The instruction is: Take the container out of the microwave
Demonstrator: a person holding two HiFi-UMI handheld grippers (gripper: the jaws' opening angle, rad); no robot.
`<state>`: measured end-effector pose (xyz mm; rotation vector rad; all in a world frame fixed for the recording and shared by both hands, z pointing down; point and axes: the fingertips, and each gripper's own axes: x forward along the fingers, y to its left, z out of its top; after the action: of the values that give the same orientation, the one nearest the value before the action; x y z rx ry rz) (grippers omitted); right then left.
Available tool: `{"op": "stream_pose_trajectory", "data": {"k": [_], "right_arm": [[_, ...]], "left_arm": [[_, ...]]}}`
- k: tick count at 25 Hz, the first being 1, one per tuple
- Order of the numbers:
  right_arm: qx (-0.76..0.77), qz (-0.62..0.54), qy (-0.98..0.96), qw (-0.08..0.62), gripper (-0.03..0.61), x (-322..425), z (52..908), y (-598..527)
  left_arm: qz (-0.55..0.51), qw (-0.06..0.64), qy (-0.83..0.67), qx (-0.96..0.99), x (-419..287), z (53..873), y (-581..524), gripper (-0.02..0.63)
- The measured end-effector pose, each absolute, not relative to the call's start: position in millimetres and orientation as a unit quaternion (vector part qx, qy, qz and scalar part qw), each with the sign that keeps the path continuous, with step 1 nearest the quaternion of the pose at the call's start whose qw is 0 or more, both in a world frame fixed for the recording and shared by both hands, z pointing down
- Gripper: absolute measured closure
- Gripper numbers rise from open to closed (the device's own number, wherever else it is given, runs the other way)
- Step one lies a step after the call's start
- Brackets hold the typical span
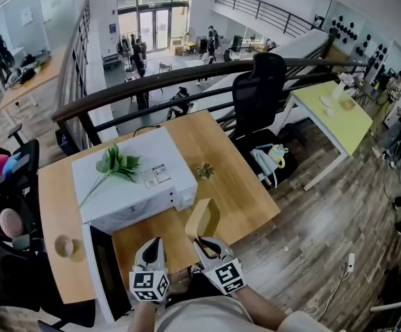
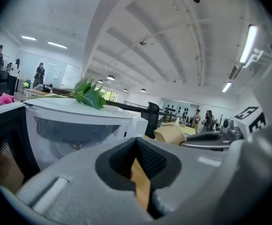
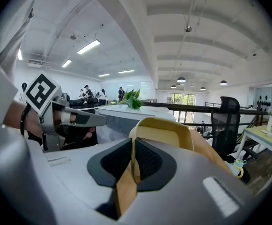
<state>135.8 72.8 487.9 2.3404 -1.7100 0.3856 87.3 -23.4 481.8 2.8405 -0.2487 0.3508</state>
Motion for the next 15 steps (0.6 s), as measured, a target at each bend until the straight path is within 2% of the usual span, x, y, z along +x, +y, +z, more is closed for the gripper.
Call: {"op": "stream_pose_trajectory", "data": {"k": [15], "right_arm": [[0.825,0.045,-0.557,0.085,0.54,166,414,61]], "left_arm": [[0.062,0.093,-0.07,0.991,113,413,-30,0.611]]}}
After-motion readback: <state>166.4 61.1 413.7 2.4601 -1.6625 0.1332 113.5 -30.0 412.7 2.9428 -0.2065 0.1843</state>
